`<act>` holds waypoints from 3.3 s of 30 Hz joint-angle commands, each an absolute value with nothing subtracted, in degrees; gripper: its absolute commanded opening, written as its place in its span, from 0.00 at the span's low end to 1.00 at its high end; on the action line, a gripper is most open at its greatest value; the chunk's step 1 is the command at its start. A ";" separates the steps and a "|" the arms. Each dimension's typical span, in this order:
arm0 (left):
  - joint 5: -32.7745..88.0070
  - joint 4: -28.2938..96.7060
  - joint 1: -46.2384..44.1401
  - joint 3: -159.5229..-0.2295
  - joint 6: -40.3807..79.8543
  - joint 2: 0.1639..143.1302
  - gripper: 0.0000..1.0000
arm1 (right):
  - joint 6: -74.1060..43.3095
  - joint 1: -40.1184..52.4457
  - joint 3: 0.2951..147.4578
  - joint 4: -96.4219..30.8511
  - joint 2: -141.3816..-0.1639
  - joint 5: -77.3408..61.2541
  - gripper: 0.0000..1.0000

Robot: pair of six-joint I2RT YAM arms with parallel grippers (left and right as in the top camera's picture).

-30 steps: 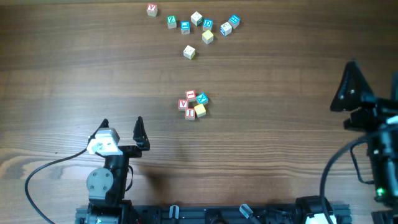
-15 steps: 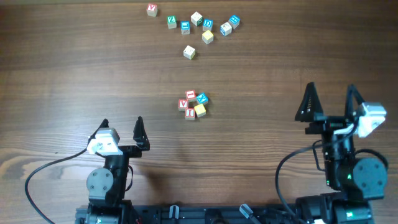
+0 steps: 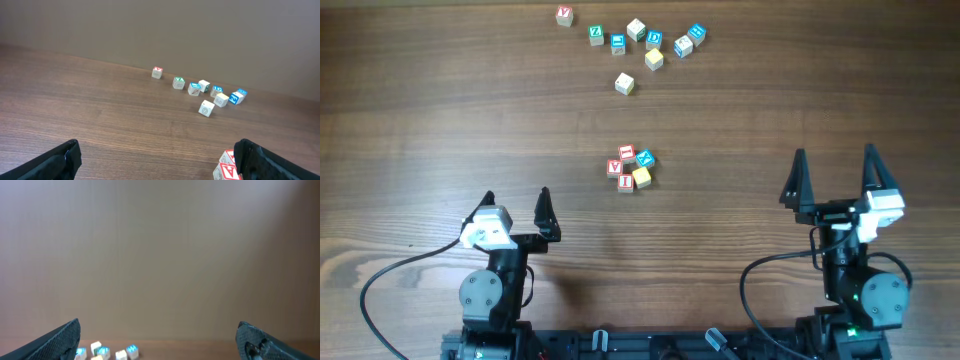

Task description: Form a circle

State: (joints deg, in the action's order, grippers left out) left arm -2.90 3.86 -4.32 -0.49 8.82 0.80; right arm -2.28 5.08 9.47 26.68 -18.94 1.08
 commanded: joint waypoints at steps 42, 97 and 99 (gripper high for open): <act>-2.42 4.05 -3.90 -0.34 7.70 0.27 1.00 | -1.91 4.84 0.27 0.30 -0.21 -1.54 1.00; -2.42 4.05 -3.90 -0.34 7.70 0.27 1.00 | -1.89 4.86 0.27 0.30 -0.21 -1.54 1.00; -2.42 4.05 -3.90 -0.34 7.68 0.27 1.00 | -1.89 4.84 0.27 0.27 -0.21 -1.54 1.00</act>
